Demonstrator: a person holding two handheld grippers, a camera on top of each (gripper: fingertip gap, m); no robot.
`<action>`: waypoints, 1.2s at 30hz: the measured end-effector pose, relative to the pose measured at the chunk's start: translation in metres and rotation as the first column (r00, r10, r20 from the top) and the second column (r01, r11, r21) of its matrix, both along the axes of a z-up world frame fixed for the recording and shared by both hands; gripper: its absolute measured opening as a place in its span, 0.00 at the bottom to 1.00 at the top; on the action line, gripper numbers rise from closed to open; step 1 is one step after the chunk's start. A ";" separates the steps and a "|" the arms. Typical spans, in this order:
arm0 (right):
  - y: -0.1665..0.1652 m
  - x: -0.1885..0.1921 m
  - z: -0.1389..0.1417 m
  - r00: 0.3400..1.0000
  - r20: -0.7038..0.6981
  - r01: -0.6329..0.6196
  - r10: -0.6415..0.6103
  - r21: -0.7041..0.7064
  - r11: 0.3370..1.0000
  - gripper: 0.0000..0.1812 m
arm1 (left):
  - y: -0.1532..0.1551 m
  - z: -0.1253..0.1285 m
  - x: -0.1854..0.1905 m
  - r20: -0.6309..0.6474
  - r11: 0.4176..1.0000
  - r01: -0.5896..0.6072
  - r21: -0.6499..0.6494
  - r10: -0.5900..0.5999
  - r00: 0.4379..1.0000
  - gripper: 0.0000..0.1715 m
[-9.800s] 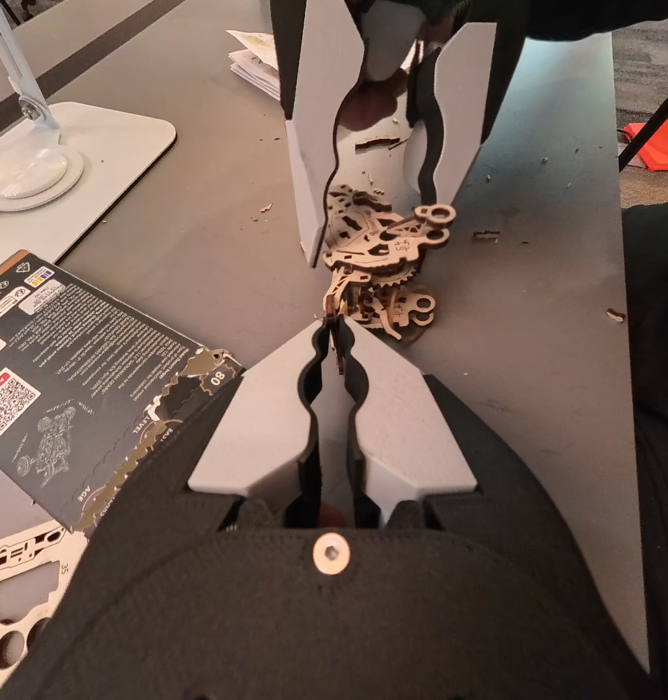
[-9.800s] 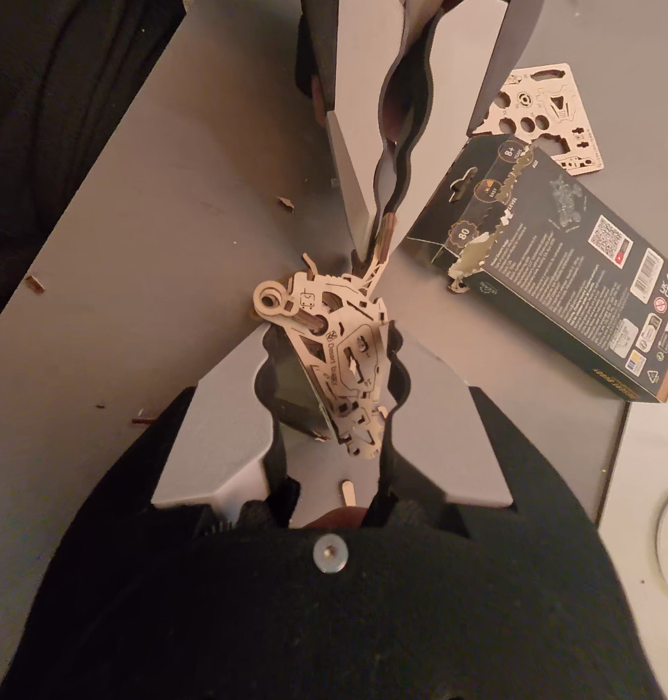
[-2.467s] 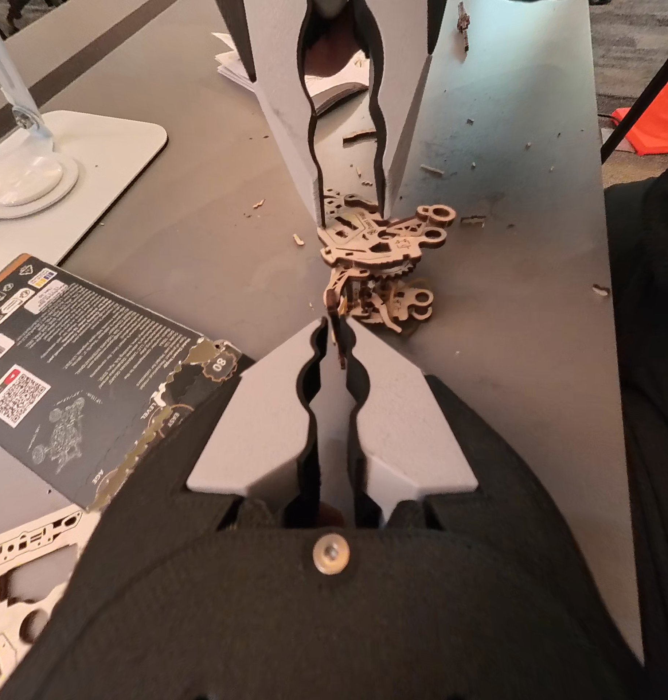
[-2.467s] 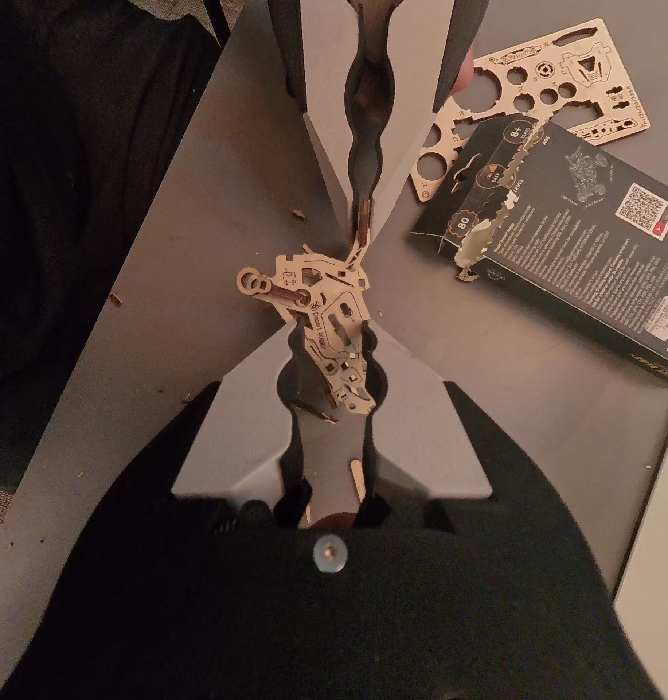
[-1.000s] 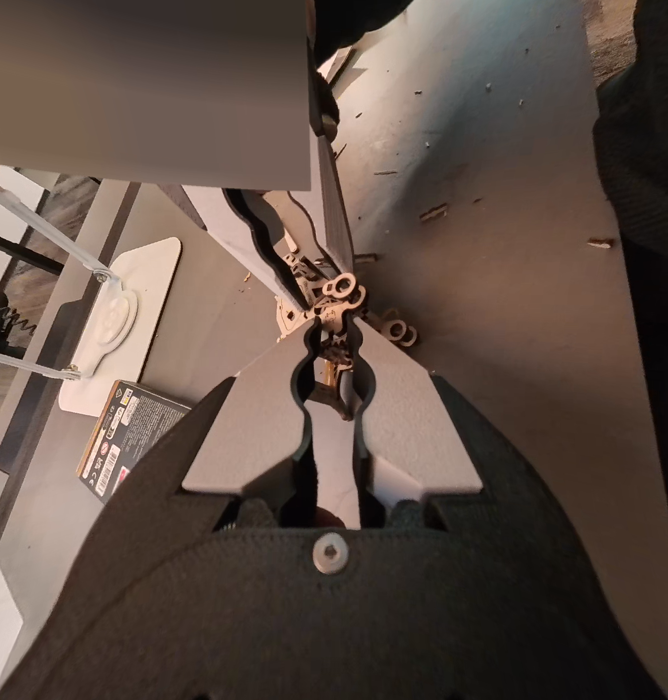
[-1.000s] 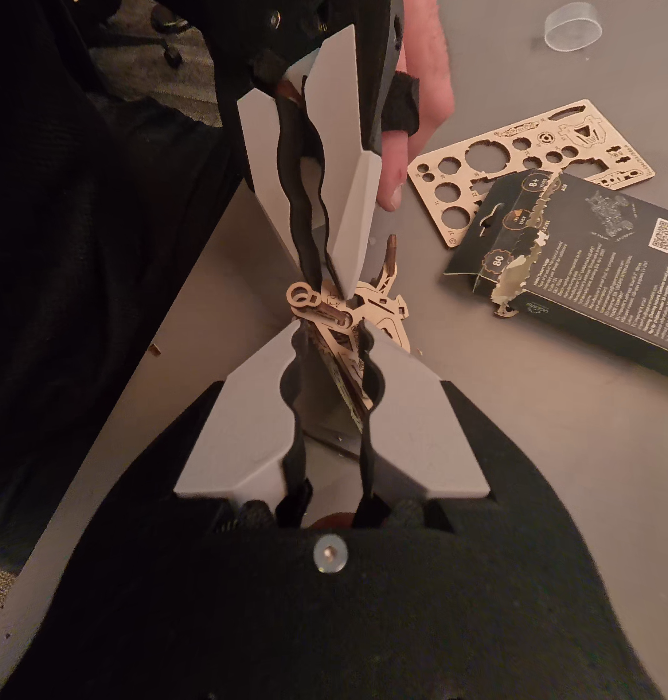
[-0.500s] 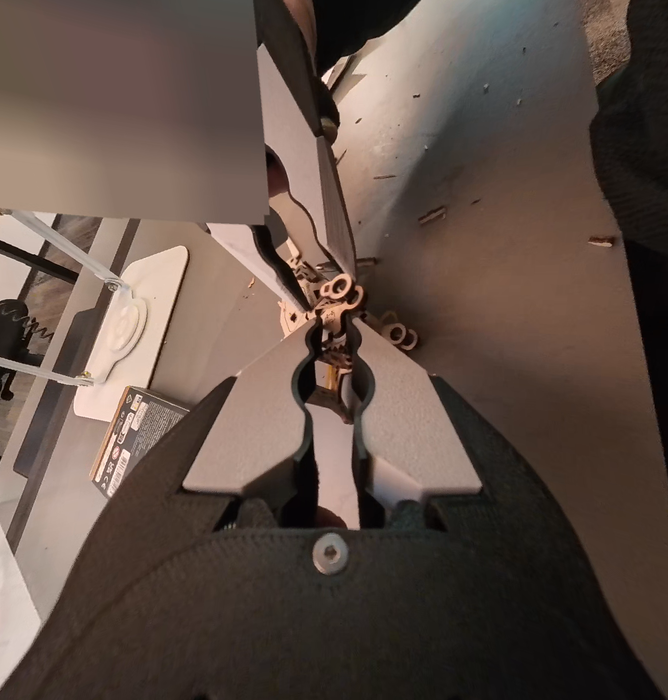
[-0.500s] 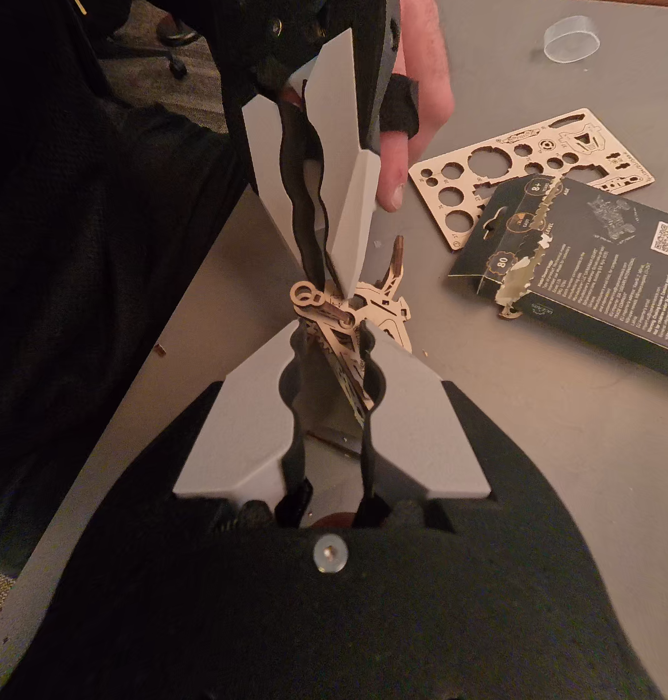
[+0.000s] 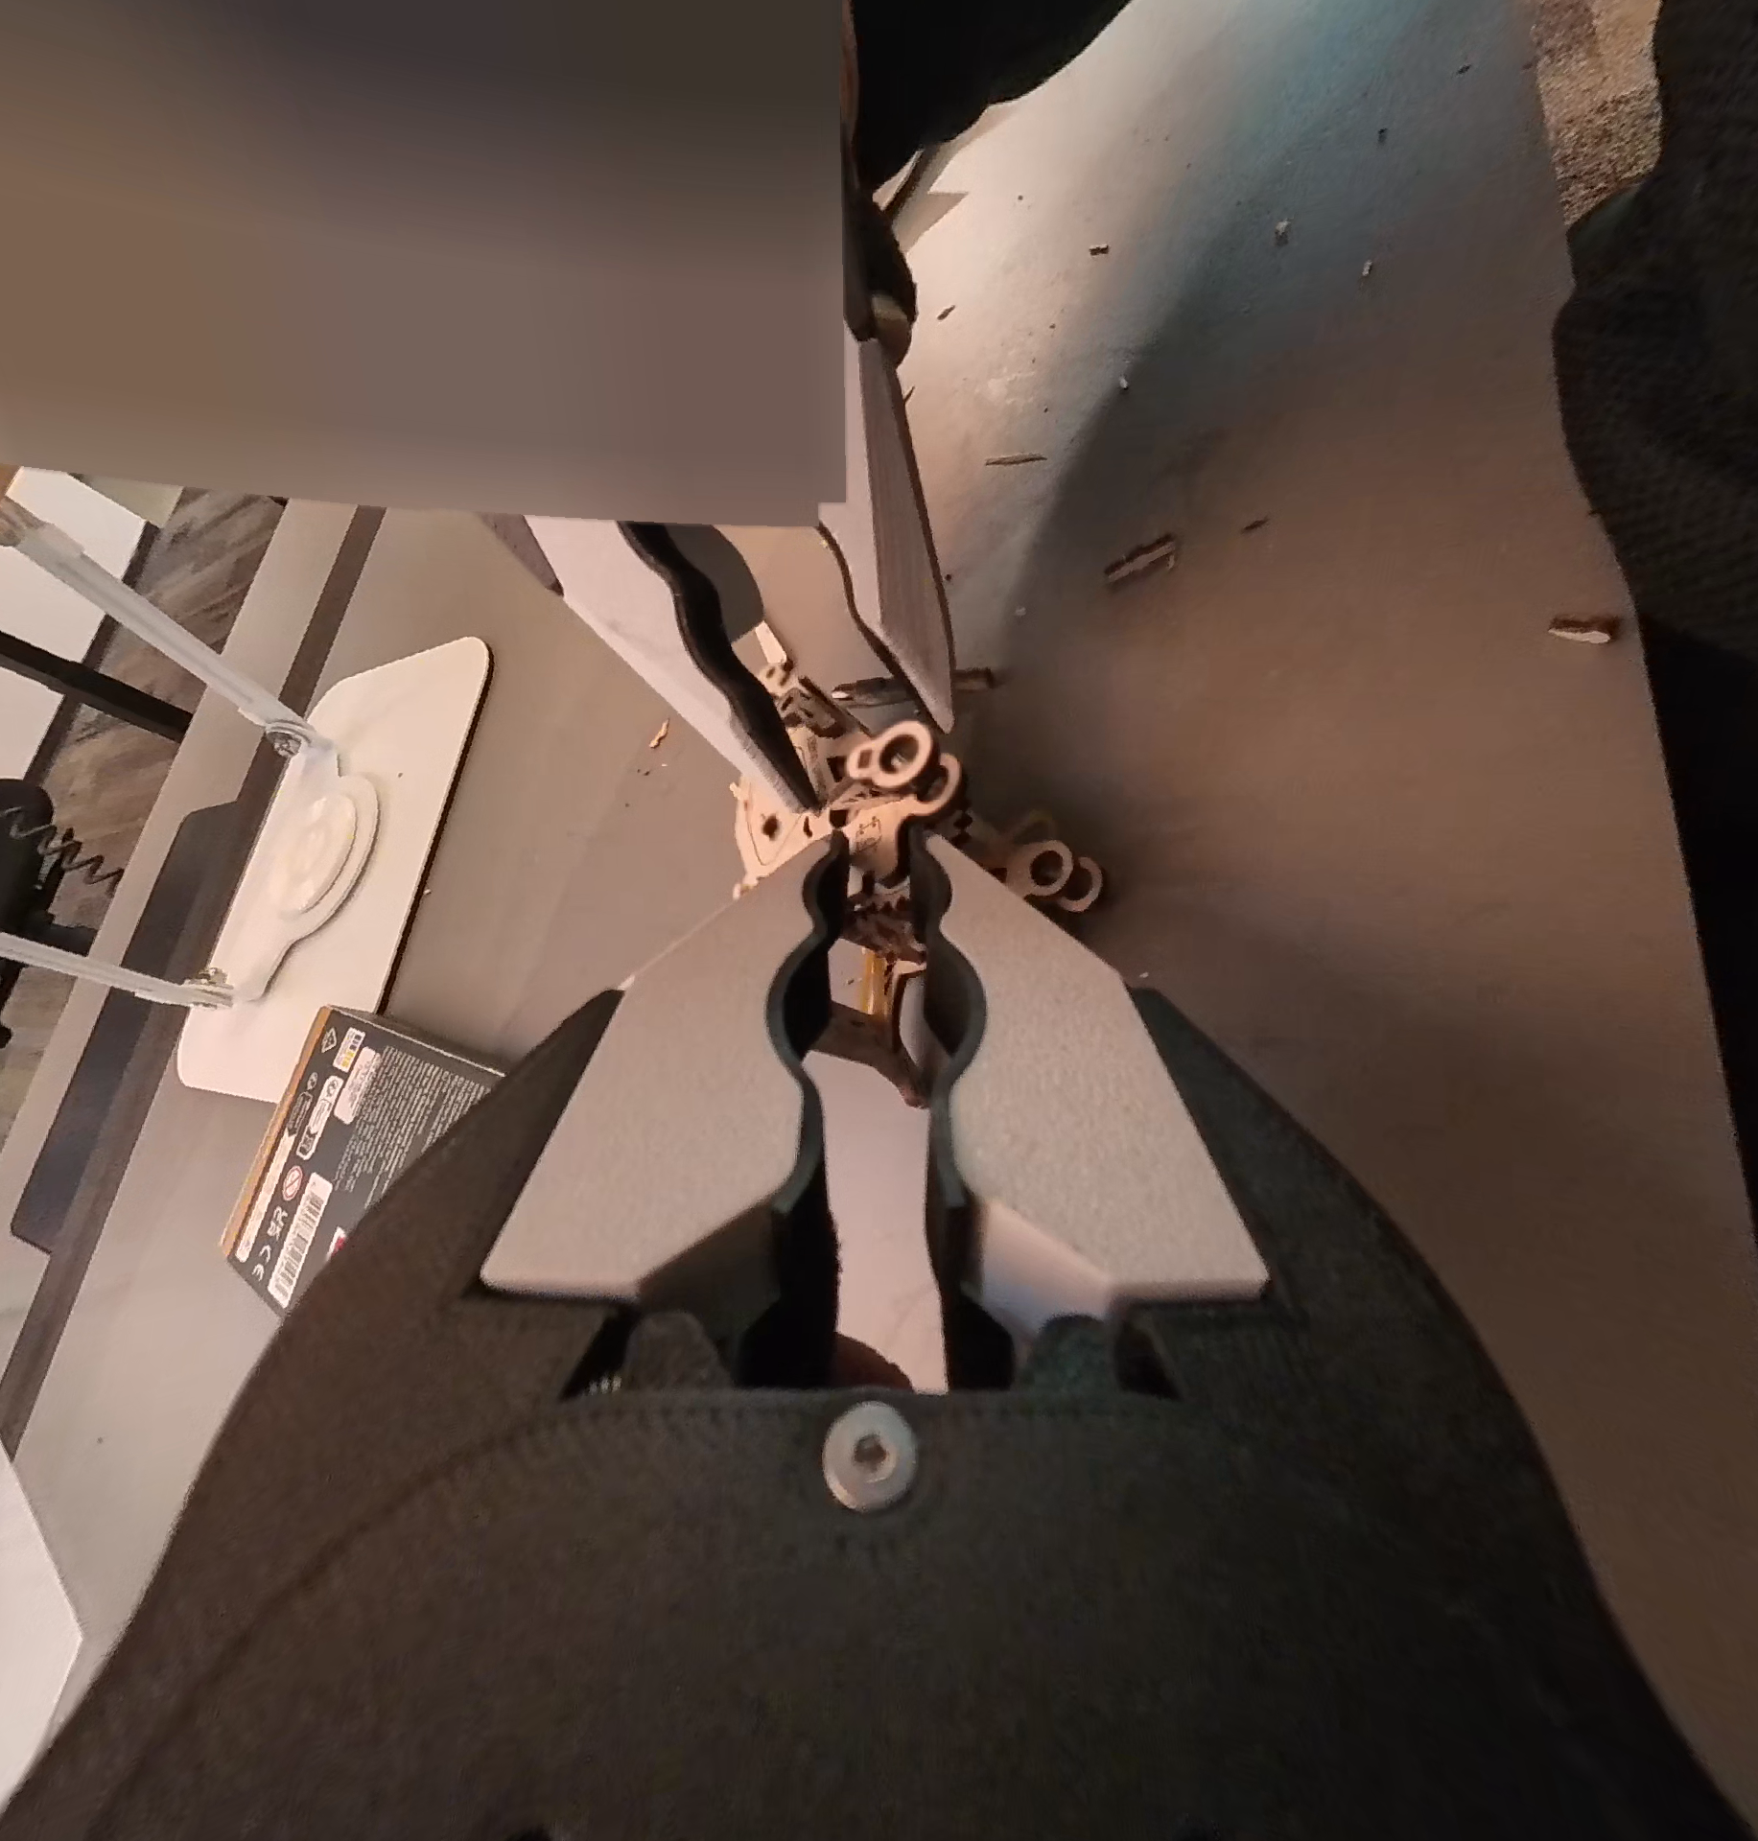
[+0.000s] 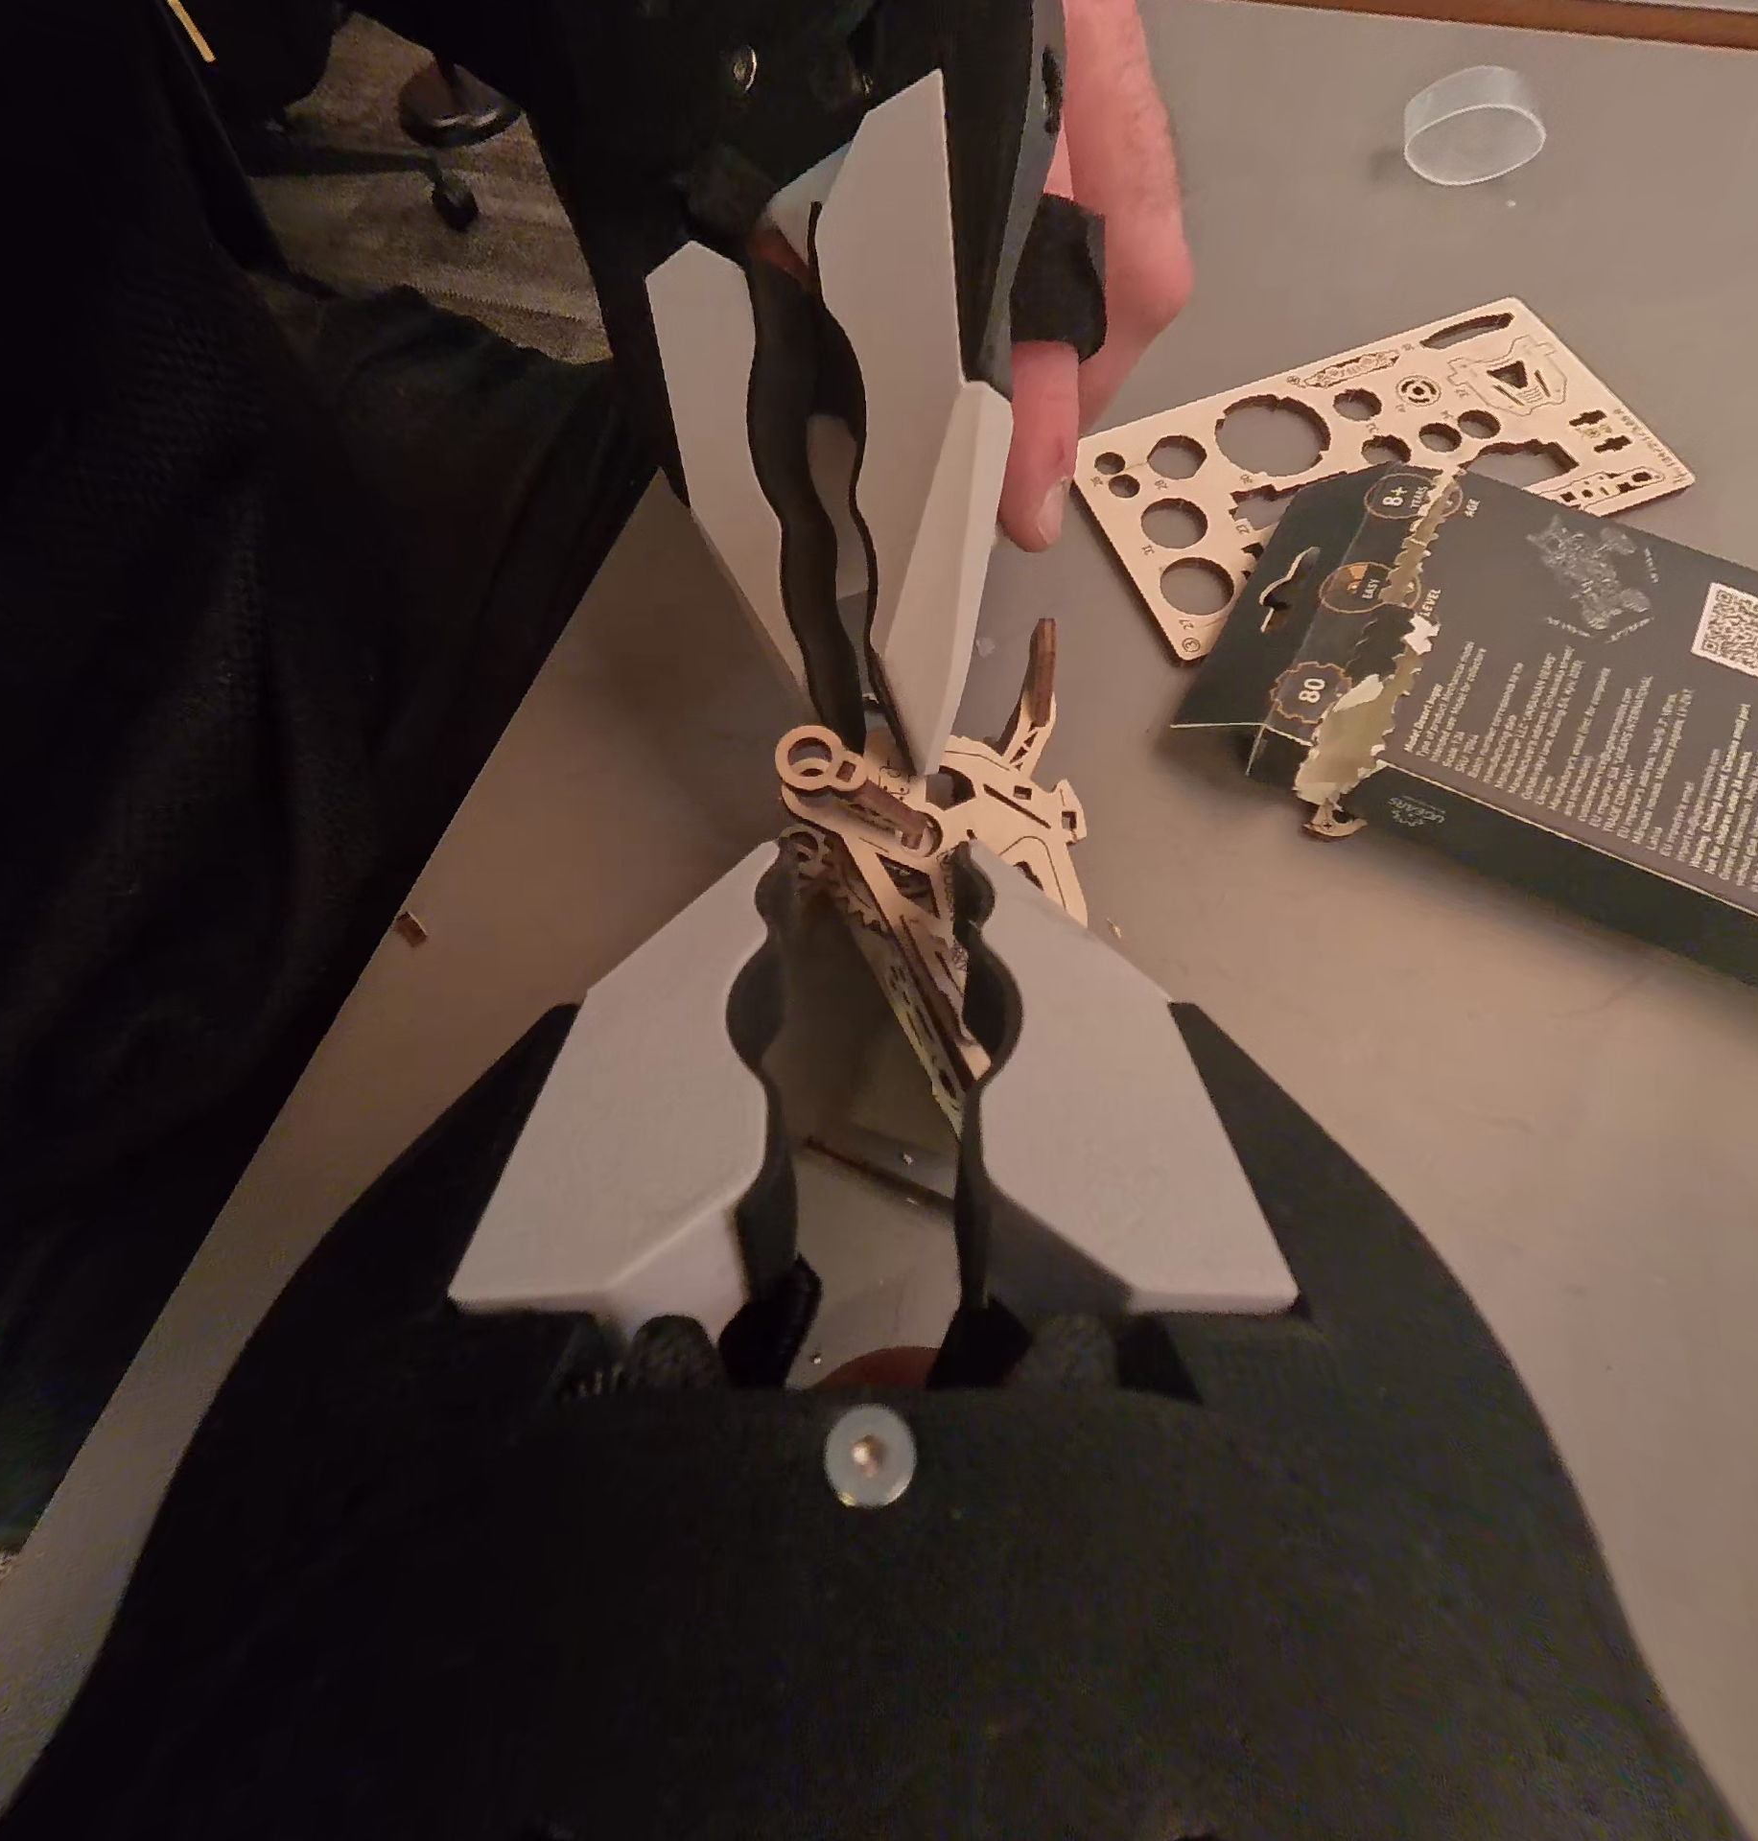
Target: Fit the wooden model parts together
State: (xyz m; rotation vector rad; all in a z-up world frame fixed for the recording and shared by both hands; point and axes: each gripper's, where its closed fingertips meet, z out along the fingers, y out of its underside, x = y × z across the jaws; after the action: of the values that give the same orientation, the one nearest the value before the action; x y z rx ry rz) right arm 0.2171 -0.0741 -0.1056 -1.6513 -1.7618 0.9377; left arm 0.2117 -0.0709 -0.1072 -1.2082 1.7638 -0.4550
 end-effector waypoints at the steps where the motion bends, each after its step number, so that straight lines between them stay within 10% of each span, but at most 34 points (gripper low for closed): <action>1: 0.000 0.000 0.000 1.000 0.000 0.001 -0.001 0.000 1.000 0.15 | 0.000 0.000 0.000 -0.002 1.000 0.000 0.003 0.000 1.000 0.05; 36: 0.012 0.005 0.002 0.998 -0.044 0.050 -0.049 0.023 0.998 0.20 | -0.007 -0.004 0.000 -0.085 0.998 0.005 0.058 0.000 0.996 0.06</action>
State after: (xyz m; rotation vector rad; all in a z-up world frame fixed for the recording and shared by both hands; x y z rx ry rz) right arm 0.2218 -0.0619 -0.1040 -1.6393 -1.6898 0.9196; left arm 0.2112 -0.0776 -0.1112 -1.1999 1.8381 -0.3557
